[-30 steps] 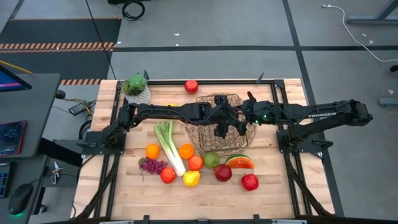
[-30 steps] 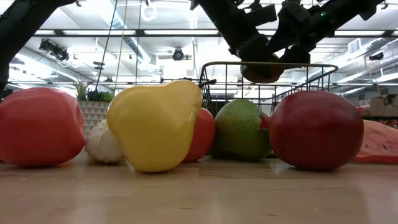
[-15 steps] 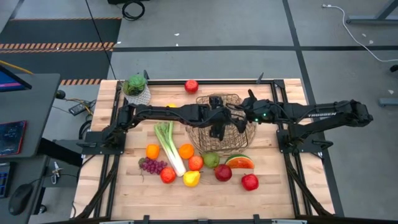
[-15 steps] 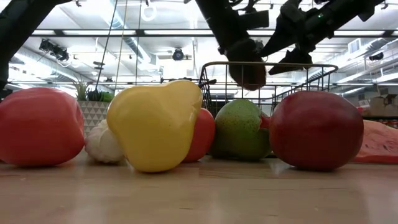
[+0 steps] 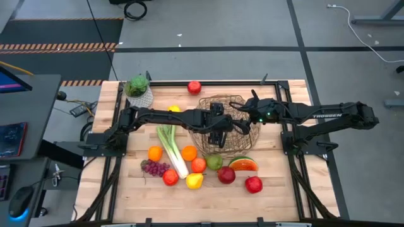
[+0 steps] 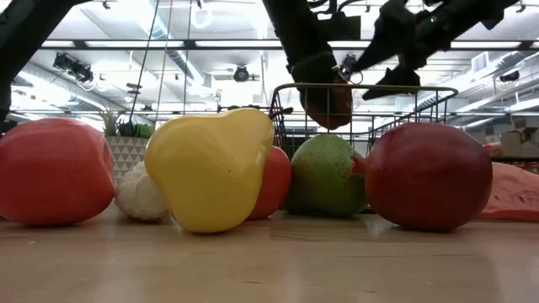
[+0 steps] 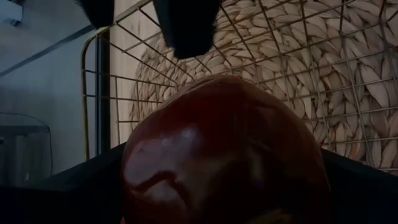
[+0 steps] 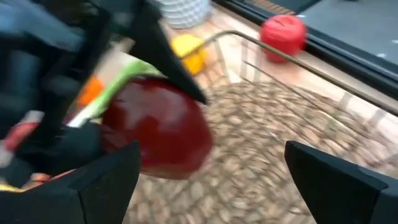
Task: Build produce basket
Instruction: Put the dark red apple into the brown wire basket
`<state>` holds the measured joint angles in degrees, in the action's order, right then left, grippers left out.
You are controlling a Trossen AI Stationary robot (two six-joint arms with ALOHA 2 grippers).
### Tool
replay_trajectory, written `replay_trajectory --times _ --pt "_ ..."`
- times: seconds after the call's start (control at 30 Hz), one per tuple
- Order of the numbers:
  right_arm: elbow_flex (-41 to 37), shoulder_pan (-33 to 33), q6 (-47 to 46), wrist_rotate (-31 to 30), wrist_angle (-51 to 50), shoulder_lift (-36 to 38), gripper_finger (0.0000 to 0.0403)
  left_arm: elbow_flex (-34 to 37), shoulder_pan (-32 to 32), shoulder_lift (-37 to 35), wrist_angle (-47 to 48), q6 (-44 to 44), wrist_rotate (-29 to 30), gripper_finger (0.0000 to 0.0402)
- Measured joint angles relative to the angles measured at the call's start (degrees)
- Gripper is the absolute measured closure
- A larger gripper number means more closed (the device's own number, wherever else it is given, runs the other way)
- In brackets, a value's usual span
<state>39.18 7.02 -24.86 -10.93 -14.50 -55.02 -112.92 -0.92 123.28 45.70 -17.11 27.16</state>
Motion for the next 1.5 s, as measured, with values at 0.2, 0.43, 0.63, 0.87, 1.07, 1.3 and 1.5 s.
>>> replay_trajectory --times 0.2,0.43,0.63,0.87,1.07,1.3,1.5 --pt "0.3 -0.6 0.6 -1.3 0.0 -0.3 0.0003 0.0 0.4 -0.6 -2.8 0.8 0.1 0.0002" --pt "0.5 -0.5 0.9 -1.6 2.5 -4.0 0.0003 0.2 0.3 -0.9 -10.0 -0.6 -1.1 0.0002" --pt "0.4 -0.2 1.9 0.0 2.6 -4.8 0.0003 0.2 0.3 -0.9 -12.2 -1.8 -3.2 0.0002" --pt "0.1 -0.2 2.1 0.3 1.4 -2.1 0.0003 0.0 0.6 -1.0 -10.6 -1.0 -4.0 0.0002" --pt "0.2 -0.1 2.0 -1.9 0.3 0.0 0.0003 0.0 0.1 -1.1 -9.3 -1.0 -4.3 0.0002" --pt "0.4 -0.1 1.5 -2.7 -0.1 -2.0 0.0003 0.2 -0.4 -1.1 -9.7 -1.4 -3.9 0.0002" --pt "0.5 0.1 1.3 -3.6 0.2 -2.9 0.0003 0.2 -0.6 -1.1 -11.6 -1.6 -3.9 0.0002"
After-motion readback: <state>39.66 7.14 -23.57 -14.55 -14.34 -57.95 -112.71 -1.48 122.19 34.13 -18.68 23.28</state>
